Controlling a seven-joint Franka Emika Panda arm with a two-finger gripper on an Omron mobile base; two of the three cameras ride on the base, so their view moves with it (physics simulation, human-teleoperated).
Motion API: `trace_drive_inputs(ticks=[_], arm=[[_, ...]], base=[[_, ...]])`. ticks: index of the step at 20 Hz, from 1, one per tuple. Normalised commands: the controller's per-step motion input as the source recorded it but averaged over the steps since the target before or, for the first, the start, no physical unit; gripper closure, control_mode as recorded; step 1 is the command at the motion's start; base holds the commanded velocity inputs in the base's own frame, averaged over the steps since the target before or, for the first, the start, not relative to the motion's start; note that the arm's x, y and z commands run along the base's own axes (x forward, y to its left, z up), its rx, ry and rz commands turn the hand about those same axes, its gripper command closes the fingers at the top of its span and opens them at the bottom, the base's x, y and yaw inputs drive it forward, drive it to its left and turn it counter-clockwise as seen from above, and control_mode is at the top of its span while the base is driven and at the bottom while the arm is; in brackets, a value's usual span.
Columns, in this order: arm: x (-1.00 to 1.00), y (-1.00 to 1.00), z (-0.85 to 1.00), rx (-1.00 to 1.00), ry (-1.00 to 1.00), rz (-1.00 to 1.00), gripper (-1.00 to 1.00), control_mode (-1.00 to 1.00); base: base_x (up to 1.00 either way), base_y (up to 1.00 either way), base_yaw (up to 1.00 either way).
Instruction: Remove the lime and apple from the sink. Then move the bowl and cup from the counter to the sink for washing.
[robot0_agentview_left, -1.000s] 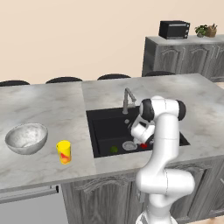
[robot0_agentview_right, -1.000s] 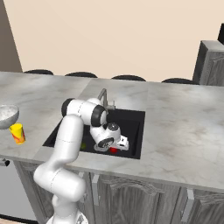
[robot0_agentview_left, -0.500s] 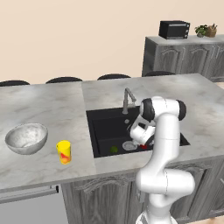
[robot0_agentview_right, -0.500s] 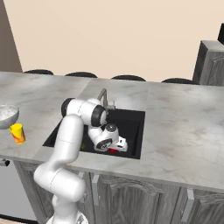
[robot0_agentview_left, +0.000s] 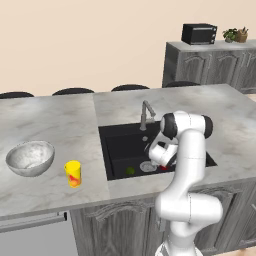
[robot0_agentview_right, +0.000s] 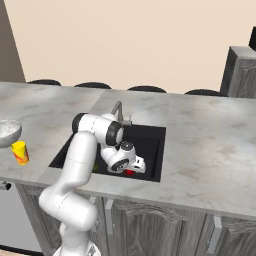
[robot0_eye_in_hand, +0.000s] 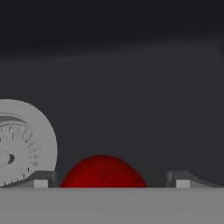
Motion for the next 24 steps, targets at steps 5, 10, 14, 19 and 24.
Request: trace_drive_inputs(ticks=[5,10,14,19,24], arm=[[0.00,0.00,-0.12,0.00,0.00,0.00,1.00,-1.00],[-0.05,-0.01,-0.04,0.00,0.00,0.00,1.00,-1.00],[-0.09,-0.03,0.00,0.01,0.00,0.00,1.00,-1.00],[-0.13,-0.08,0.08,0.04,-0.01,0.00,1.00,-1.00],[-0.10,-0.07,0.24,0.11,0.00,0.00,1.00,-1.00]], base=[[0.00,0.00,0.00],[0.00,0.00,0.00],[0.00,0.00,0.00],[0.00,0.00,0.00],[0.00,0.00,0.00]])
